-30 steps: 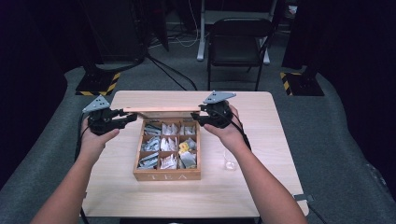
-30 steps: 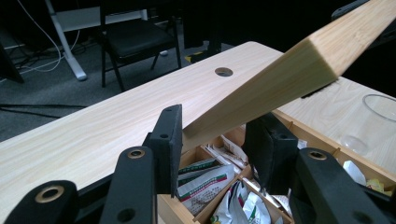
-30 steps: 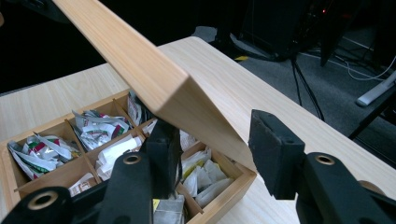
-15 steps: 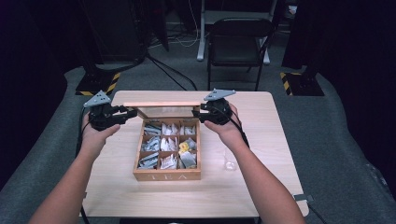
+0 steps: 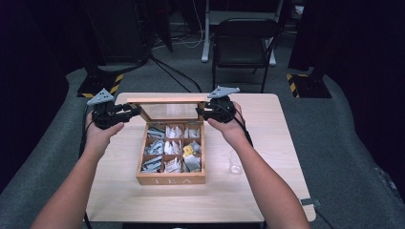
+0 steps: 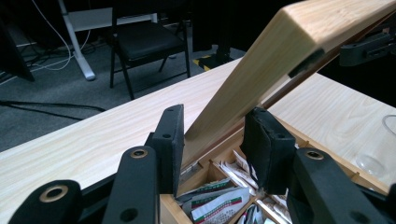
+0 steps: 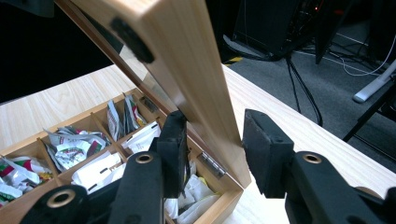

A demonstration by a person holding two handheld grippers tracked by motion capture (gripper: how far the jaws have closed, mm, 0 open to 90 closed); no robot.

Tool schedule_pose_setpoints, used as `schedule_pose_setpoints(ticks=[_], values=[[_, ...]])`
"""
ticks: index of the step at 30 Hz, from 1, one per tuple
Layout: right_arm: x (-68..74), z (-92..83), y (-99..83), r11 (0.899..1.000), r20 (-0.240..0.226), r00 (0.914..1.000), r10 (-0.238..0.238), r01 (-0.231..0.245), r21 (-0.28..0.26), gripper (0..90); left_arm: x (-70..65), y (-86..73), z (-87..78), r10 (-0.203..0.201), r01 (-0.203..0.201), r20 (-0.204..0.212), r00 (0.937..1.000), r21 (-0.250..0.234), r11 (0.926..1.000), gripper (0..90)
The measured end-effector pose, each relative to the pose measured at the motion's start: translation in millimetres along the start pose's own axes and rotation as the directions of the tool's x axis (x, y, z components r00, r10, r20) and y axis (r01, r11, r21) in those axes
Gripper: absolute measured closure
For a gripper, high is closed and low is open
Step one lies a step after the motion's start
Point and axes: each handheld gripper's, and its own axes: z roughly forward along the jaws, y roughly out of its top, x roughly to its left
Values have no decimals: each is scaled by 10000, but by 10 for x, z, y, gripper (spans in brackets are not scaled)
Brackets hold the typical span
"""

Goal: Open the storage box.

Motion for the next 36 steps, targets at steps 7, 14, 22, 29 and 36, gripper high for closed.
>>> schedule_pose_setpoints(ticks=[7,14,22,29,36], values=[[-77,44,25,9993,-122,9995,279,-282,-239,610,66,-2,70,-87,87,1,10000,-351,9993,591],[-114,75,59,9994,-91,9996,251,-253,-225,612,114,-15,133,-133,133,8,9999,-390,9992,589],[-141,132,64,9987,-45,9988,483,-483,-153,609,148,-17,228,-308,308,-91,9995,-8,9995,589],[-167,182,44,9984,15,9985,556,-555,-67,613,191,-36,270,-457,457,54,9989,-91,9989,586],[-211,239,21,9975,31,9975,699,-699,-69,617,230,-59,336,-608,608,-11,9982,-136,9981,589]])
